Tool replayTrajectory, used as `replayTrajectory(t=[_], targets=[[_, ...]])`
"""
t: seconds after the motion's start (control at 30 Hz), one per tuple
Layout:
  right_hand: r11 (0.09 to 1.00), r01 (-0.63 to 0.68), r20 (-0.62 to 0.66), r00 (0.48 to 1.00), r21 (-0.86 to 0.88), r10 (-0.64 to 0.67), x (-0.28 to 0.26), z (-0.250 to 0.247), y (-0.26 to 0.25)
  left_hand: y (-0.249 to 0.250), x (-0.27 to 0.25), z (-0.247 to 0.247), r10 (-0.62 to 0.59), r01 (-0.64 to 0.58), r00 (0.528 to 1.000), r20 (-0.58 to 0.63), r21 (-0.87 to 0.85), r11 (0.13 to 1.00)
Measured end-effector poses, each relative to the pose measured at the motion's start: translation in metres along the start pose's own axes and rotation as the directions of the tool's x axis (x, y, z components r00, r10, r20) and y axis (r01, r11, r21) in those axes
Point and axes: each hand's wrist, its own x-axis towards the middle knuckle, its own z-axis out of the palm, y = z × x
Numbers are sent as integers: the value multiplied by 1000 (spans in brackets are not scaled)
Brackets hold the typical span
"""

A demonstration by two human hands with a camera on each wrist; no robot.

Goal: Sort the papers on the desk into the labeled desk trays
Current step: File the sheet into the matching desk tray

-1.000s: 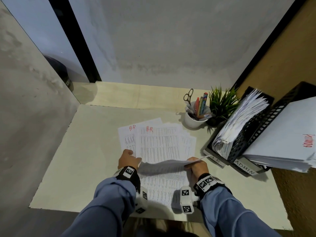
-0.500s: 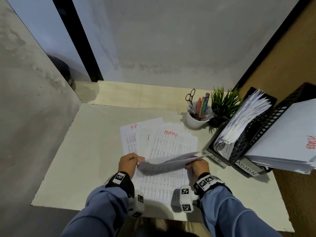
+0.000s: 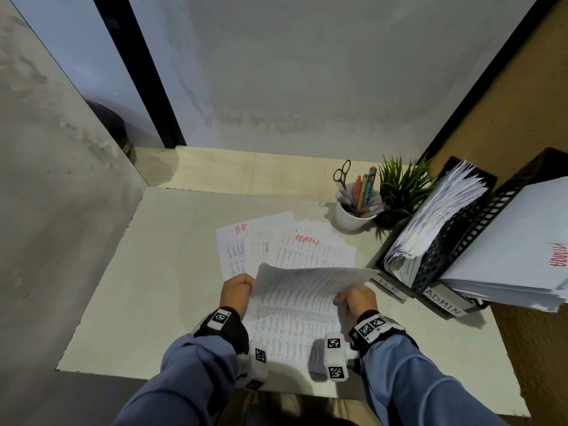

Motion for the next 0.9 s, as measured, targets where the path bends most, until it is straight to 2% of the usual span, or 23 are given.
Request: replayTrajectory(t=[0.07, 0.1, 0.13, 0.17, 0.23, 0.33, 0.43, 0.57, 0.7, 0.8, 0.9], targets=[[998, -27, 10, 1000, 49, 27, 3, 1, 2, 4, -1, 4, 5, -5, 999, -35, 14, 1000], [996, -27, 8, 1000, 82, 27, 4, 2, 3, 6, -3, 4, 25, -23, 994, -107, 21, 1000], [995, -27, 4, 1000, 100, 26, 2, 3, 2, 10, -4, 4, 52, -42, 974, -221, 50, 998], [993, -22, 3, 1000, 113, 22, 1, 4, 2, 12, -5, 3, 70, -43, 935, -348, 85, 995], [988, -22, 10, 1000, 151, 20, -3, 3, 0, 14, -1, -3, -1, 41, 864, -503, 69, 997], [987, -9, -2, 1000, 159, 10, -6, 2, -2, 17, 7, -11, -217, 214, 861, -460, -59, 975], [982, -13, -11, 1000, 190, 16, -6, 4, 0, 15, 11, -12, -246, 260, 901, -357, -10, 966], [989, -11, 3, 1000, 146, 10, -7, 3, -1, 6, 17, -11, -158, 190, 954, -254, 105, 976], [992, 22, 9, 1000, 122, -23, -14, 0, -7, 4, 19, -8, -101, 129, 971, -219, 118, 985], [991, 18, 10, 1000, 135, -19, -9, 0, -3, 14, 13, -11, 7, 53, 948, -319, 178, 983], [997, -12, 19, 1000, 82, 10, 3, 0, 2, 37, -1, -23, 158, -88, 881, -445, 172, 981]])
